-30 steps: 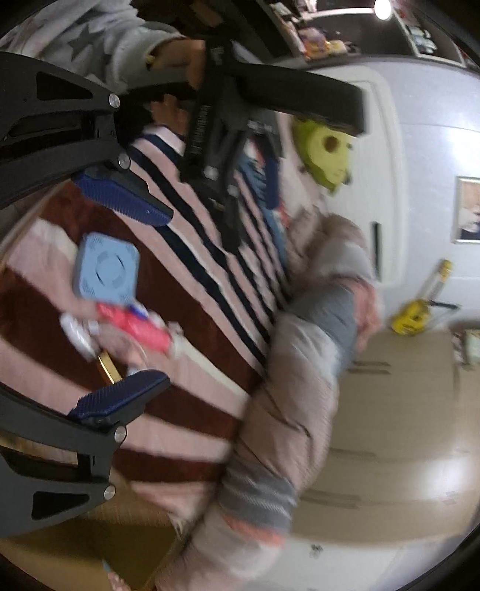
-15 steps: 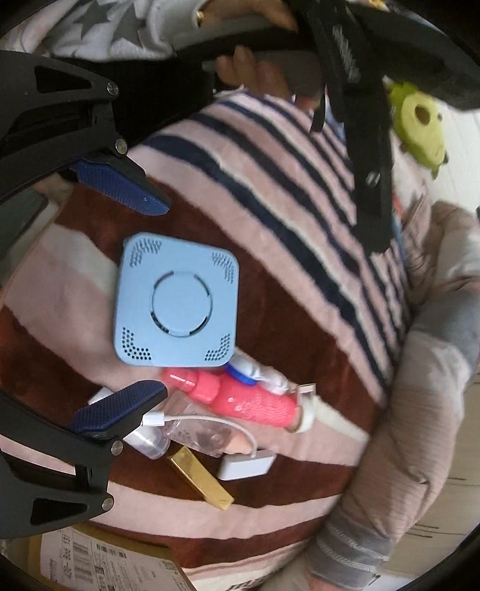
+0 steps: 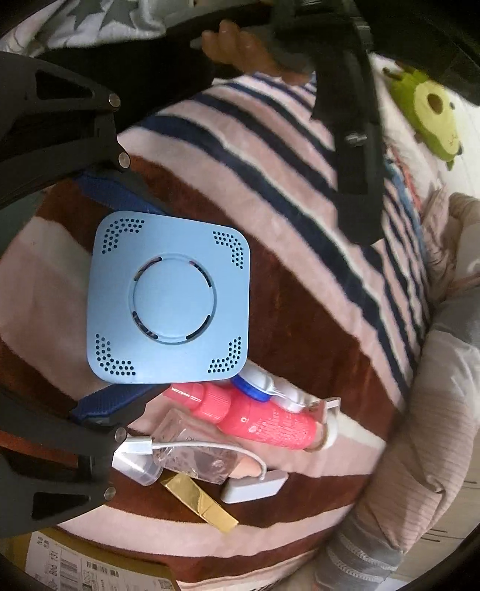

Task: Organize rigid objects
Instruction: 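Grasp the light-blue square device with the right tool, then carry the blue device over the cardboard box and open the right tool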

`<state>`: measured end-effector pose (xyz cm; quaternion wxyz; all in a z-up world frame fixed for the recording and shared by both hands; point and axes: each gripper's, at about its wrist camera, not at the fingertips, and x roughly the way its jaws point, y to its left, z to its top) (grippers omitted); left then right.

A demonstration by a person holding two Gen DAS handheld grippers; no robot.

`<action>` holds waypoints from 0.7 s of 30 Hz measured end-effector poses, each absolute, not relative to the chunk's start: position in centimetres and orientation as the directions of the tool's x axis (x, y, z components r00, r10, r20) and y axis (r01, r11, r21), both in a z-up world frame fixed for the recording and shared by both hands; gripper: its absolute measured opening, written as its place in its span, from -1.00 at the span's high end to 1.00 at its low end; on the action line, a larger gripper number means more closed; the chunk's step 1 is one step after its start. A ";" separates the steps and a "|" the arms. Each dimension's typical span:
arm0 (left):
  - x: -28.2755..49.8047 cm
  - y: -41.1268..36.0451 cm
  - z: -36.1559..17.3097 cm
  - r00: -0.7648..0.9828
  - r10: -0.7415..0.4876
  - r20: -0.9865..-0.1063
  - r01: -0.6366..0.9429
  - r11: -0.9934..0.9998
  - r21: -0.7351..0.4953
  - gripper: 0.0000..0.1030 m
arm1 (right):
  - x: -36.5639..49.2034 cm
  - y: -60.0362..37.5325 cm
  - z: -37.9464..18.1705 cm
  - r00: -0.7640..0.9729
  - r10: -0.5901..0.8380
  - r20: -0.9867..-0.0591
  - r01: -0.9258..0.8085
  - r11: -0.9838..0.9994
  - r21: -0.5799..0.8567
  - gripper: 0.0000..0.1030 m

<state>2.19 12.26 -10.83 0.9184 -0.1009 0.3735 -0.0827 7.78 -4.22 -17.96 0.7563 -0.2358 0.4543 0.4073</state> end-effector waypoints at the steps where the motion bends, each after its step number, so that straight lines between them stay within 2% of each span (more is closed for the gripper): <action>1: 2.1 11.9 -10.7 0.704 -0.248 -0.666 0.098 0.962 -0.254 -0.99 | 7.4 -4.5 -17.3 0.258 0.423 -0.869 -0.835 0.550 0.020 -0.53; 6: 1.4 9.5 -8.7 0.685 -0.396 -0.611 0.237 0.915 -0.326 -0.98 | 6.0 -5.9 -13.2 0.315 0.528 -0.789 -0.853 0.522 0.009 -0.53; 8: 1.2 8.5 -7.4 0.678 -0.453 -0.579 0.290 0.888 -0.356 -0.86 | 5.5 -6.7 -10.9 0.347 0.579 -0.738 -0.856 0.517 0.003 -0.53; 10: 1.0 7.5 -6.0 0.665 -0.509 -0.547 0.343 0.858 -0.381 -0.49 | 5.2 -7.5 -9.1 0.377 0.614 -0.693 -0.857 0.516 -0.010 -0.53; 13: 0.7 5.9 -3.4 0.649 -0.580 -0.493 0.413 0.812 -0.412 -0.11 | 4.7 -9.2 -6.3 0.426 0.665 -0.613 -0.854 0.519 -0.031 -0.53; 18: 0.5 2.3 0.3 0.662 -0.589 -0.463 0.470 0.808 -0.356 0.04 | 4.1 -12.3 -3.2 0.491 0.694 -0.526 -0.835 0.548 -0.055 -0.53; 20: 0.8 0.3 1.8 0.656 -0.594 -0.465 0.506 0.804 -0.313 0.20 | 3.9 -14.1 -2.1 0.534 0.686 -0.495 -0.812 0.578 -0.075 -0.53; 21: 1.0 -0.8 2.4 0.649 -0.602 -0.466 0.526 0.797 -0.298 0.34 | 3.7 -15.1 -1.7 0.552 0.679 -0.485 -0.801 0.593 -0.082 -0.53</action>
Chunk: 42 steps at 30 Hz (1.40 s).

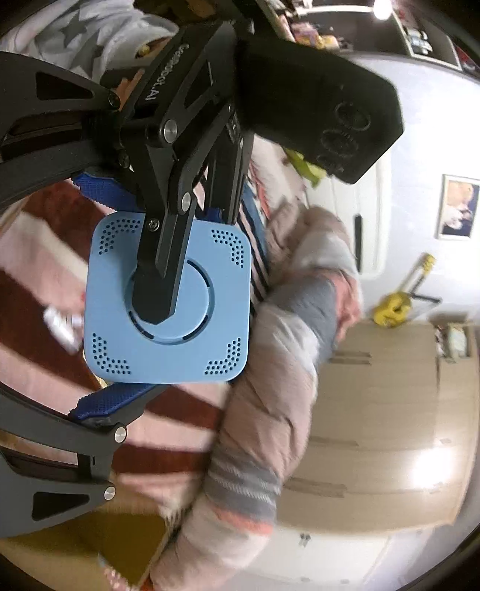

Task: Organize rigid objects
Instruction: 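Carry the blue device over the cardboard box and open the right tool, then grasp the white two-ball clip with the left tool while the right tool grasps the small white bottle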

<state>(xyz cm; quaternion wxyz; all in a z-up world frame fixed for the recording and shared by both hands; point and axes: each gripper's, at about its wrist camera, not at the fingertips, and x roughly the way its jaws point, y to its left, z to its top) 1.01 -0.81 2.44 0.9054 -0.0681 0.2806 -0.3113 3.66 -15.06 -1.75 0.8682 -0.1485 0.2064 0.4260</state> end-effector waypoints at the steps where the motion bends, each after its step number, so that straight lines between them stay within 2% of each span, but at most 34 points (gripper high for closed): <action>1: 1.3 -2.0 3.1 0.642 -0.610 -0.465 0.546 0.789 -0.281 0.43 | 3.8 -16.1 -1.3 0.576 0.668 -0.471 -0.784 0.616 -0.084 -0.53; 5: 2.6 -7.3 5.1 0.627 -0.616 -0.478 0.609 0.770 -0.193 0.45 | 5.0 -20.4 0.2 0.621 0.655 -0.430 -0.737 0.675 -0.036 -0.53; 10: 5.8 -13.1 5.5 0.551 -0.660 -0.511 0.678 0.711 -0.188 0.44 | 6.6 -26.0 0.9 0.681 0.601 -0.419 -0.658 0.753 0.011 -0.53; 19: 12.0 -19.4 1.0 0.398 -0.667 -0.629 0.697 0.666 -0.266 0.41 | 11.9 -31.7 -2.2 0.648 0.503 -0.572 -0.547 0.830 0.109 -0.53; 23: 12.6 -20.0 0.5 0.424 -0.628 -0.653 0.675 0.700 -0.234 0.27 | 12.3 -31.8 -3.5 0.633 0.465 -0.619 -0.538 0.839 0.080 -0.54; 25: 12.4 -19.8 0.8 0.457 -0.612 -0.646 0.672 0.713 -0.200 -0.05 | 12.1 -32.4 -4.1 0.640 0.446 -0.626 -0.534 0.843 0.056 -0.54; 28: 12.0 -18.2 1.7 0.498 -0.619 -0.607 0.656 0.727 -0.204 -0.35 | 12.9 -32.5 -4.1 0.640 0.445 -0.627 -0.533 0.844 0.055 -0.56; 31: 11.6 -15.8 2.5 0.545 -0.616 -0.569 0.621 0.752 -0.220 -0.36 | 13.4 -32.3 -3.9 0.651 0.440 -0.618 -0.524 0.850 0.053 -0.74; 34: 11.0 -12.7 3.4 0.594 -0.597 -0.539 0.578 0.783 -0.229 -0.39 | 12.9 -31.7 -2.9 0.661 0.459 -0.593 -0.543 0.839 0.043 -0.75; 37: 9.6 -8.9 4.3 0.679 -0.514 -0.524 0.502 0.846 -0.179 -0.49 | 12.0 -30.0 -1.6 0.689 0.454 -0.565 -0.560 0.828 -0.018 -0.94; 42: 7.5 -2.8 4.5 0.765 -0.388 -0.514 0.377 0.917 -0.131 -0.55 | 9.5 -26.0 0.4 0.694 0.500 -0.518 -0.620 0.781 -0.078 -0.94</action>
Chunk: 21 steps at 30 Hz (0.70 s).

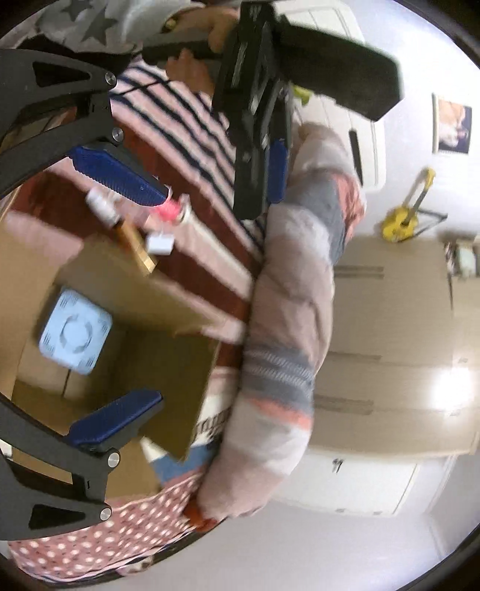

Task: Organize rigid objects
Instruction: 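Grasp the white two-ball clip with the left tool while the right tool grasps the small white bottle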

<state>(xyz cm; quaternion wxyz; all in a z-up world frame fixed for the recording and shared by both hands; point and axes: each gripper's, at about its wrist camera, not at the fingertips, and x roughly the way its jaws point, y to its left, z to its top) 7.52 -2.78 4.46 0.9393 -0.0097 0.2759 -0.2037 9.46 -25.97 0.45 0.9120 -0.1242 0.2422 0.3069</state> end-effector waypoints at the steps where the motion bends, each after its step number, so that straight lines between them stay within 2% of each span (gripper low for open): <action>1: 7.2 -1.7 4.3 0.775 -0.365 -0.515 0.354 0.927 -0.125 -0.56 | 8.9 -25.1 0.8 0.696 0.512 -0.504 -0.624 0.778 -0.071 -0.94; 5: 6.1 2.4 2.2 0.798 -0.261 -0.543 0.247 0.964 -0.100 -0.57 | 7.7 -21.3 1.3 0.629 0.587 -0.509 -0.696 0.717 -0.033 -0.94; 8: 5.7 4.8 -0.3 0.791 -0.202 -0.578 0.179 0.979 -0.097 -0.57 | 6.7 -17.4 0.3 0.596 0.596 -0.538 -0.731 0.681 -0.055 -0.91; 10: 5.6 6.2 -2.2 0.776 -0.191 -0.601 0.155 0.982 -0.111 -0.57 | 6.5 -15.4 -1.0 0.561 0.601 -0.569 -0.753 0.657 -0.048 -0.83; 12: 5.9 7.1 -4.0 0.759 -0.192 -0.623 0.144 0.981 -0.127 -0.57 | 6.6 -13.7 -2.6 0.518 0.596 -0.614 -0.771 0.635 -0.034 -0.65; 16: 6.9 8.0 -8.0 0.703 -0.223 -0.675 0.134 0.974 -0.183 -0.55 | 7.6 -11.1 -7.1 0.476 0.522 -0.707 -0.745 0.667 -0.009 -0.58; 18: 7.4 7.8 -10.4 0.664 -0.250 -0.705 0.142 0.967 -0.210 -0.47 | 8.4 -11.3 -9.5 0.453 0.481 -0.750 -0.710 0.704 0.022 -0.46; 20: 8.2 7.2 -12.1 0.622 -0.281 -0.731 0.151 0.959 -0.241 -0.35 | 9.5 -11.5 -11.7 0.413 0.451 -0.791 -0.675 0.735 0.066 -0.43; 21: 8.6 6.8 -12.8 0.600 -0.296 -0.743 0.156 0.955 -0.254 -0.19 | 9.9 -11.8 -12.5 0.398 0.440 -0.805 -0.662 0.745 0.080 -0.41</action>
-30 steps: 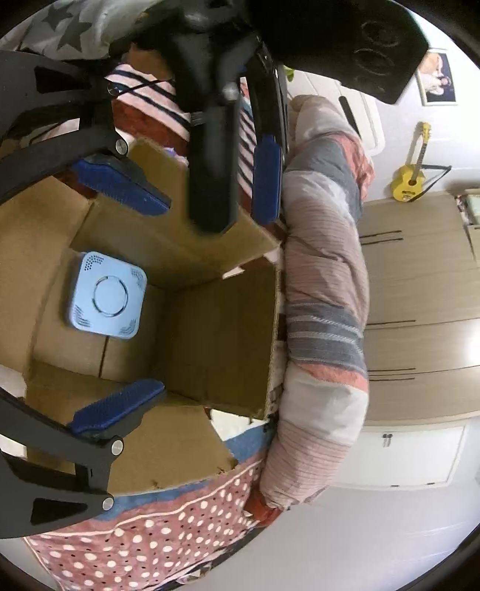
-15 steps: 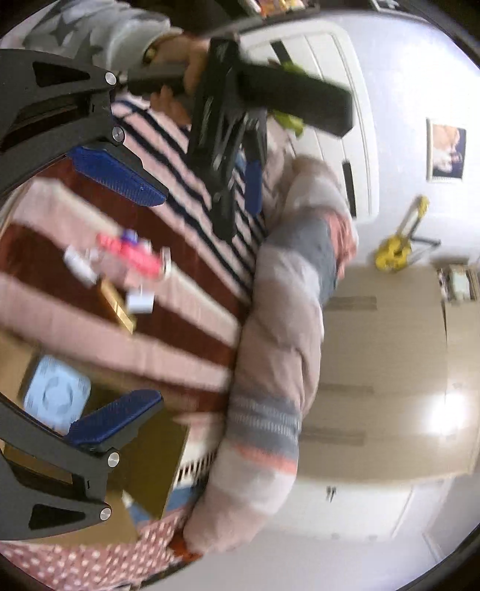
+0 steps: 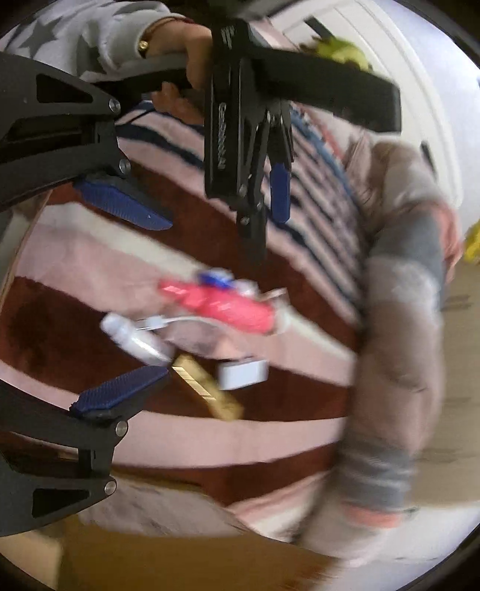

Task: Organize rigid objects
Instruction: 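Grasp the white two-ball clip with the left tool while the right tool grasps the small white bottle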

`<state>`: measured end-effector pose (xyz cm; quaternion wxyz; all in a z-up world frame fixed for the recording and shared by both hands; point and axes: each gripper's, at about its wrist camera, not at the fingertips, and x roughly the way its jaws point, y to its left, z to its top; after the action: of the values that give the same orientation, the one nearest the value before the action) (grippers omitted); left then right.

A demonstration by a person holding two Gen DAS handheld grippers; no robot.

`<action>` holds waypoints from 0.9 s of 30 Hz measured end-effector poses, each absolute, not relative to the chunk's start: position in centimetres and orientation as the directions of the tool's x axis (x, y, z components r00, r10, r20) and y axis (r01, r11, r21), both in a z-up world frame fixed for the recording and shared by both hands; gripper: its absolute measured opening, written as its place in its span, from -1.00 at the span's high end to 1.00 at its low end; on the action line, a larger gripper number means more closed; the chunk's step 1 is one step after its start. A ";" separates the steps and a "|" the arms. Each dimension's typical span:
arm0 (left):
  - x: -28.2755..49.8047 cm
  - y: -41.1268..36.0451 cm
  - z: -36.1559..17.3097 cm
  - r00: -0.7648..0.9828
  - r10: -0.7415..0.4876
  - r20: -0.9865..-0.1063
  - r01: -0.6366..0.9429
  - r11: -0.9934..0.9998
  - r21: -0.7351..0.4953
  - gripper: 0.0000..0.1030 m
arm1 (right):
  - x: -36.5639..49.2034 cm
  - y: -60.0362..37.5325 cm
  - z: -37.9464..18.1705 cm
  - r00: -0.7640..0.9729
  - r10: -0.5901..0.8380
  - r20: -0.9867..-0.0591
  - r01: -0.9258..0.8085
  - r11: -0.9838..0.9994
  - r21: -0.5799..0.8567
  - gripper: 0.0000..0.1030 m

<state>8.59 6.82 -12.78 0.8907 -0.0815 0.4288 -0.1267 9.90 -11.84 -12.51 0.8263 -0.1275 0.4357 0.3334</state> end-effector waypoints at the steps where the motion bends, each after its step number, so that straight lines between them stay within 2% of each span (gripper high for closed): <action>1: 9.1 6.5 -13.7 0.571 -0.312 -0.759 0.161 0.950 -0.269 0.02 | 10.4 -12.0 -13.7 0.381 0.420 -0.824 -0.643 0.760 0.090 -0.39; 3: 9.7 5.7 -14.7 0.541 -0.315 -0.780 0.160 0.949 -0.272 0.27 | 11.2 -12.1 -15.5 0.358 0.397 -0.845 -0.625 0.775 0.099 -0.32; 6: 9.8 5.2 -15.2 0.529 -0.340 -0.777 0.163 0.940 -0.300 0.45 | 12.0 -12.2 -17.4 0.338 0.381 -0.861 -0.607 0.787 0.110 -0.20; 9: 9.4 5.1 -15.0 0.535 -0.331 -0.777 0.174 0.944 -0.282 0.61 | 12.3 -12.4 -18.1 0.341 0.370 -0.864 -0.592 0.798 0.108 -0.19; 18: 9.6 6.0 -14.9 0.534 -0.290 -0.794 0.154 0.957 -0.246 0.60 | 12.0 -12.0 -14.1 0.469 0.409 -0.783 -0.617 0.786 0.041 -0.19; 20: 9.7 6.2 -15.2 0.533 -0.306 -0.789 0.151 0.952 -0.267 0.58 | 12.4 -11.4 -13.5 0.472 0.413 -0.779 -0.623 0.781 0.037 -0.19; 24: 10.6 6.0 -16.0 0.526 -0.319 -0.789 0.116 0.945 -0.305 0.36 | 12.5 -11.3 -13.7 0.479 0.381 -0.791 -0.601 0.799 0.021 -0.19; 27: 11.0 6.3 -16.5 0.521 -0.304 -0.797 0.095 0.949 -0.300 0.37 | 12.3 -12.2 -14.8 0.443 0.374 -0.815 -0.587 0.808 0.051 -0.19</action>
<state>11.00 6.27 -16.51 0.8652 -0.1098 0.4755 -0.1152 12.25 -12.17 -14.82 0.8409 -0.1203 0.4437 0.2856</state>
